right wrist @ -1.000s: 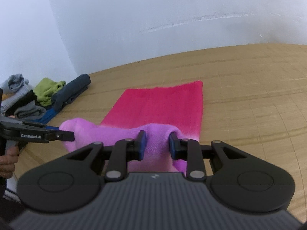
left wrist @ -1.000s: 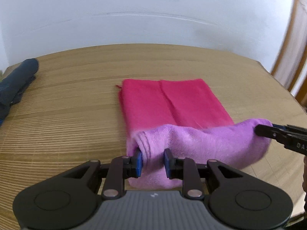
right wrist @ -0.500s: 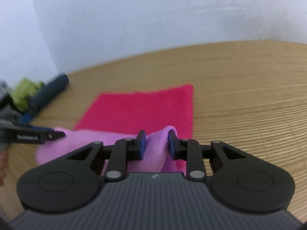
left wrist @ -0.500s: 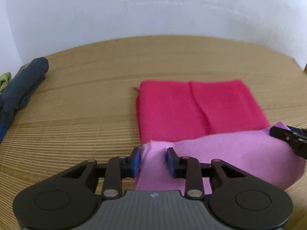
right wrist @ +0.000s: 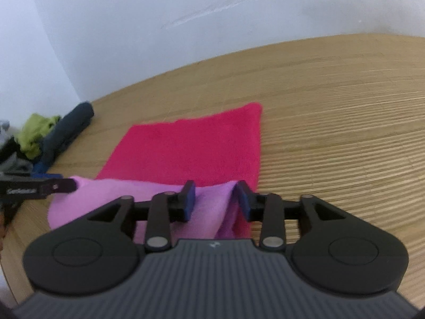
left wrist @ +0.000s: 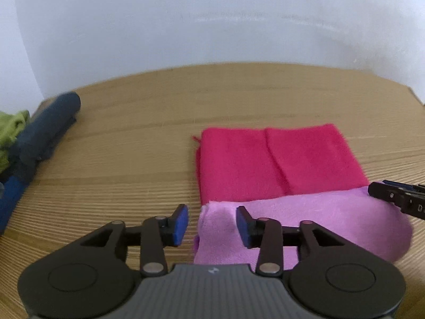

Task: Fold clothes
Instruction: 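Roll the purple section over onto the pink band and open both grippers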

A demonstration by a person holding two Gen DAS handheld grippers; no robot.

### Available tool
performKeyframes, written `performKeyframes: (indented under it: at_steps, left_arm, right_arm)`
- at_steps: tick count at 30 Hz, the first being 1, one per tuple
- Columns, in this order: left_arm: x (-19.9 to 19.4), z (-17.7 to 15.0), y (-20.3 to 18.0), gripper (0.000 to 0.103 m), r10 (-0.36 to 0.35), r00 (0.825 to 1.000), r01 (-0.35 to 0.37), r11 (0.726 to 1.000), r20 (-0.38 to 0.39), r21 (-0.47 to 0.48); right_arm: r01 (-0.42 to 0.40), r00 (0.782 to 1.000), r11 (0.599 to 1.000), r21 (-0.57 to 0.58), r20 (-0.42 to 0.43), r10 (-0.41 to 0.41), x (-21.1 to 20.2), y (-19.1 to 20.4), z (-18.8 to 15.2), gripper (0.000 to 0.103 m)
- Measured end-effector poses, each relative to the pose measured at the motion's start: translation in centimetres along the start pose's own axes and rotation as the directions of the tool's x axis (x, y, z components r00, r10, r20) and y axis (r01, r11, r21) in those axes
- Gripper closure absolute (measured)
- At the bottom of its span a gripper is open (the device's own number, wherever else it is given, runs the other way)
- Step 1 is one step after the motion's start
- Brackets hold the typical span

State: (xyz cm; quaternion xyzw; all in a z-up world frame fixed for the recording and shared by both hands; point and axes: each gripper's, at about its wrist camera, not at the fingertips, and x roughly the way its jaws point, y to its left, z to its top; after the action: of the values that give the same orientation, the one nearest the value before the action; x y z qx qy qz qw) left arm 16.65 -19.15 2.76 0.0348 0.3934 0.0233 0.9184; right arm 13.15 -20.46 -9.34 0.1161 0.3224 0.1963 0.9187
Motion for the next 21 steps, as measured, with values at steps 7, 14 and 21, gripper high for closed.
performKeyframes:
  at_steps: [7, 14, 21]
  left_arm:
    - [0.4, 0.0, -1.2, 0.054, -0.027, 1.0, 0.027, 1.0, 0.002, -0.003]
    - [5.1, -1.4, -1.2, 0.04, -0.009, 0.995, 0.005, 0.999, -0.097, -0.033]
    - [3.6, -0.8, -0.3, 0.042, -0.045, 0.994, 0.042, 0.998, -0.098, -0.035]
  right_arm:
    - [-0.016, 0.994, 0.998, -0.056, 0.103, 0.022, -3.3, 1.5, -0.6, 0.061]
    - [0.0, 0.999, 0.996, -0.092, -0.034, -0.003, 1.3, 1.4, -3.0, 0.048]
    - [-0.025, 1.0, 1.0, 0.013, -0.007, 0.025, 0.0, 0.0, -2.5, 0.038]
